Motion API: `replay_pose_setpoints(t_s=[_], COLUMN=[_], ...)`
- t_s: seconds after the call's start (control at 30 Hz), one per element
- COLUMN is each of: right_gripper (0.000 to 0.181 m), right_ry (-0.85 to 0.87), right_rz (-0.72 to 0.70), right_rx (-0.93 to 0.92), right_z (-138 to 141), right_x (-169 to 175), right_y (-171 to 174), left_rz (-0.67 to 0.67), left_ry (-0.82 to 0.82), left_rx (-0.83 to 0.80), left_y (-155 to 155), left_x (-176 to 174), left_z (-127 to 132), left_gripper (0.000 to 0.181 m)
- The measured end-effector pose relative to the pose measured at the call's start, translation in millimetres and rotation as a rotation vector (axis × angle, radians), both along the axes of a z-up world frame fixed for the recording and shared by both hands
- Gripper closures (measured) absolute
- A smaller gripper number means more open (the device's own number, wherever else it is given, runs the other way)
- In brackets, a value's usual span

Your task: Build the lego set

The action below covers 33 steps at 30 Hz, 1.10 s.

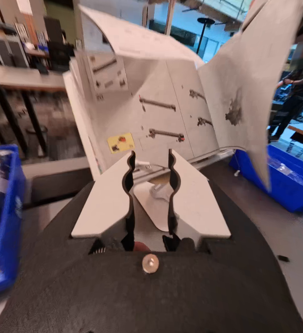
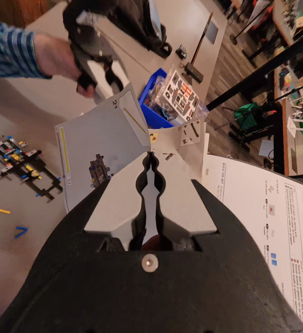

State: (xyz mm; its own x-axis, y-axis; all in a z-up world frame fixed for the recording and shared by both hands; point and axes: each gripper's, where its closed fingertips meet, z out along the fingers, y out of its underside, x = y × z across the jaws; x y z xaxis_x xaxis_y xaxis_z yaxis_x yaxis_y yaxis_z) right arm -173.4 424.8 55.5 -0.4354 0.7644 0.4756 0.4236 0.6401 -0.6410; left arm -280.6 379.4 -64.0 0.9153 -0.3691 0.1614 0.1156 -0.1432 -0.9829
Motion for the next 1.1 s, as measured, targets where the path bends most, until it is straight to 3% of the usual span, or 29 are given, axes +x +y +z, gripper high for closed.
replay_pose_setpoints(t_s=[0.03,0.17,0.4,0.63,1.1], right_gripper=[0.181,0.181,0.181,0.181,0.181], right_ry=[0.023,0.025,0.031,0.081,0.207], right_rz=[-0.001,-0.015,-0.032,-0.136,-0.428], right_rx=[-0.005,0.009,0.024,0.077,0.225], right_z=[4.8,5.5,-4.9,-10.6,-26.9], right_x=[3.6,8.1,-9.7,-38.8,-82.9], right_y=[1.0,4.8,7.5,30.9,89.1], left_rz=[0.003,-0.011,0.023,0.035,0.018], left_ry=[-0.026,-0.152,-0.285,-0.342,-0.379], left_rx=[-0.034,-0.166,-0.241,-0.201,-0.033], left_y=[2.5,14.6,35.7,45.8,40.4], left_x=[5.4,28.5,35.4,35.7,36.7], left_z=[-9.7,-38.9,-56.6,-54.4,-50.7], left_gripper=[0.146,0.146,0.151,0.176,0.181])
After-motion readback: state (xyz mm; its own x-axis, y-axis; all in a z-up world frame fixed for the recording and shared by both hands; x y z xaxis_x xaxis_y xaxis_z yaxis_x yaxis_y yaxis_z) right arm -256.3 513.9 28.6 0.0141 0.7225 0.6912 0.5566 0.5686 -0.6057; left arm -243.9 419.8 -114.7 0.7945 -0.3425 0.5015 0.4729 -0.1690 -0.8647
